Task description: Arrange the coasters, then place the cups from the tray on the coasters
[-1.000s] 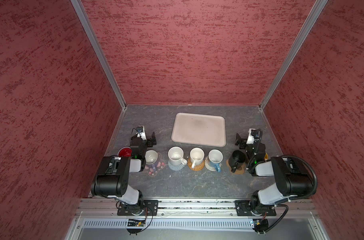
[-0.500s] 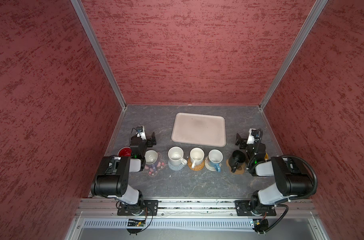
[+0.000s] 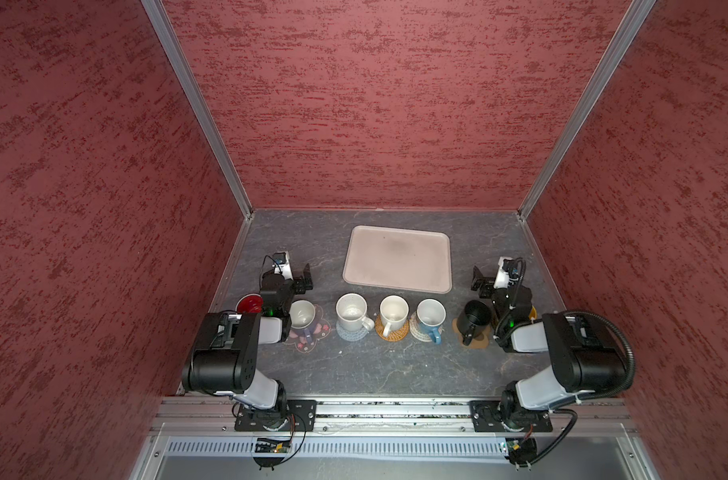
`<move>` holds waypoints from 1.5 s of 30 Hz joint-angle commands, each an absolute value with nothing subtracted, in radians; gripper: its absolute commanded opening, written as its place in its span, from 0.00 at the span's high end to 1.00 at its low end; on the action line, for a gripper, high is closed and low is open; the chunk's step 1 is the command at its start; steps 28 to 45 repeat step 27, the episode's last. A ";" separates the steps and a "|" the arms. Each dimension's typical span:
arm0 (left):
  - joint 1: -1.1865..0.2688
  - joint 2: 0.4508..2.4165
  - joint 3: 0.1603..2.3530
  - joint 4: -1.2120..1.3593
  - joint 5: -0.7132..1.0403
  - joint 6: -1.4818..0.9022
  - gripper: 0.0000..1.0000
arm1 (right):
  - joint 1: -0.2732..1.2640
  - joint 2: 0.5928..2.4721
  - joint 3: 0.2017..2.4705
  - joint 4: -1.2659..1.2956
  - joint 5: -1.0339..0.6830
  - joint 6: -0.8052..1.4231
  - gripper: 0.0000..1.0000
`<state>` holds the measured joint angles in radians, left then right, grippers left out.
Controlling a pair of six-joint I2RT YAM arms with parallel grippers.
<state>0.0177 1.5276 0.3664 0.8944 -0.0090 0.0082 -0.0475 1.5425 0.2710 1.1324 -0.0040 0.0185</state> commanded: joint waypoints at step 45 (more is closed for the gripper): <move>0.027 1.535 0.379 0.893 0.044 0.014 0.00 | -0.053 1.546 0.280 1.154 -0.009 0.004 0.01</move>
